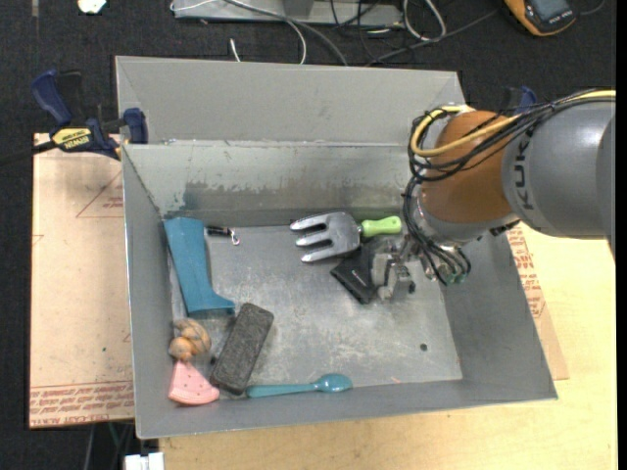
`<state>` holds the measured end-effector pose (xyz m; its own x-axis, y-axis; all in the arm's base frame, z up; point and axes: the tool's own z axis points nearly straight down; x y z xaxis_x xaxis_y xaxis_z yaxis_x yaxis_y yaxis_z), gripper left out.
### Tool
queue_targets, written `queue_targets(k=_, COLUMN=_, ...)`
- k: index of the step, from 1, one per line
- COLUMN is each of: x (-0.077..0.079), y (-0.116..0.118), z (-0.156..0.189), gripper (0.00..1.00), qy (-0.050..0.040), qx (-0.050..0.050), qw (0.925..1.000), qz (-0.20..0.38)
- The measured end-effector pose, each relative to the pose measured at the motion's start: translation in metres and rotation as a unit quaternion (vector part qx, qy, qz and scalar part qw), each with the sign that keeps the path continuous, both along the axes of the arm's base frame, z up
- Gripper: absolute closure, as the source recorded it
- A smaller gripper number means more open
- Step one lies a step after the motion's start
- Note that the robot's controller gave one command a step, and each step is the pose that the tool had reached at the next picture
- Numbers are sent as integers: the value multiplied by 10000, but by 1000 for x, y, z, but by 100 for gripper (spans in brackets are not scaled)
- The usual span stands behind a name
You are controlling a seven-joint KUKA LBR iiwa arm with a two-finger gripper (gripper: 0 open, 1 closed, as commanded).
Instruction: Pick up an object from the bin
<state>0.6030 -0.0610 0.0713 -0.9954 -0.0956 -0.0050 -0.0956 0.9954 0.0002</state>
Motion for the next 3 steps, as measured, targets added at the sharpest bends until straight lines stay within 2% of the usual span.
queue_targets(k=1, x=0, y=0, z=0, gripper=100, qy=1, qx=1, qw=10000, qz=-2)
queue_targets(k=2, x=0, y=4, z=62, gripper=100, qy=13, qx=6, qw=10000, qz=22)
queue_targets(k=3, x=1, y=17, z=137, gripper=100, qy=37, qx=10, qw=9991, qz=431)
